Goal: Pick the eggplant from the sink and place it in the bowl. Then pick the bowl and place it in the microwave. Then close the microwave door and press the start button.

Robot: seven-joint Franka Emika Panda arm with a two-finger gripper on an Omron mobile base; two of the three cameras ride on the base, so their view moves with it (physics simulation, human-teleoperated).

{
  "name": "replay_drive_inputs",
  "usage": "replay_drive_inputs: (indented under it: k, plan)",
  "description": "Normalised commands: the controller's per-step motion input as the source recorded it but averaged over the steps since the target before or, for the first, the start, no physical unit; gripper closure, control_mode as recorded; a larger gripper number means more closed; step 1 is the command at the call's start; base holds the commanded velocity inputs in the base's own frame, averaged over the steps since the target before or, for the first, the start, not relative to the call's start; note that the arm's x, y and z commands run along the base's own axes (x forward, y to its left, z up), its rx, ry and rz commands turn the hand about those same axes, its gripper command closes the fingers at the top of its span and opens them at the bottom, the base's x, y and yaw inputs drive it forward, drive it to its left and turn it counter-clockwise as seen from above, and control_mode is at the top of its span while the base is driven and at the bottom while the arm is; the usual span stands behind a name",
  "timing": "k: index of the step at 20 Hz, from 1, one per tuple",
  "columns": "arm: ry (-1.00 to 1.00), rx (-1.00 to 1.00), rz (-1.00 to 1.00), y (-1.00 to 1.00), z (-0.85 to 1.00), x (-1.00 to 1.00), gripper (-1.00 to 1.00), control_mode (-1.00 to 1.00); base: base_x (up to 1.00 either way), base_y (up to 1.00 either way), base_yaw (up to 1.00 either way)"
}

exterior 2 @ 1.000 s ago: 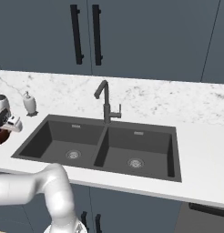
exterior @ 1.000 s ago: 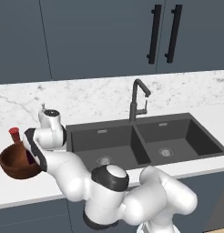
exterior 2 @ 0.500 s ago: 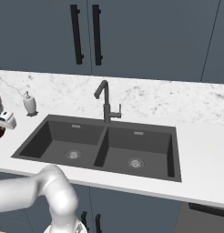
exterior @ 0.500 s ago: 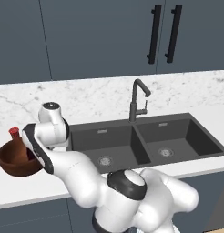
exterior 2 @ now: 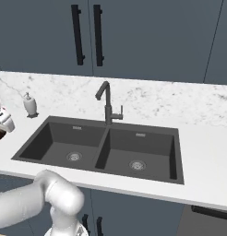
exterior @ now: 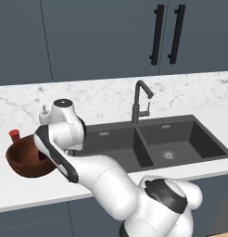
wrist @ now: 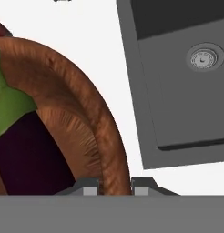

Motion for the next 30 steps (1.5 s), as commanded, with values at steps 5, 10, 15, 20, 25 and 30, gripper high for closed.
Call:
replay_drive_inputs:
  k: [5, 10, 15, 20, 25, 30]
  plan:
    - [0.0, 0.0, -0.23, -0.78, 0.48, -0.55, 1.0, -1.0, 0.0, 0.0, 0.0]
    - [0.0, 0.0, -0.28, -0.83, 0.43, -0.47, 1.0, -1.0, 0.0, 0.0, 0.0]
    - [0.0, 0.0, -0.3, -0.76, 0.4, -0.36, 1.0, -1.0, 0.0, 0.0, 0.0]
    - [0.0, 0.0, -0.25, -0.78, 0.44, -0.33, 1.0, -1.0, 0.0, 0.0, 0.0]
    - [0.0, 0.0, -0.25, -0.9, 0.5, -0.34, 1.0, -1.0, 0.0, 0.0, 0.0]
    - [0.0, 0.0, -0.25, -0.92, 0.3, -0.33, 1.0, -1.0, 0.0, 0.0, 0.0]
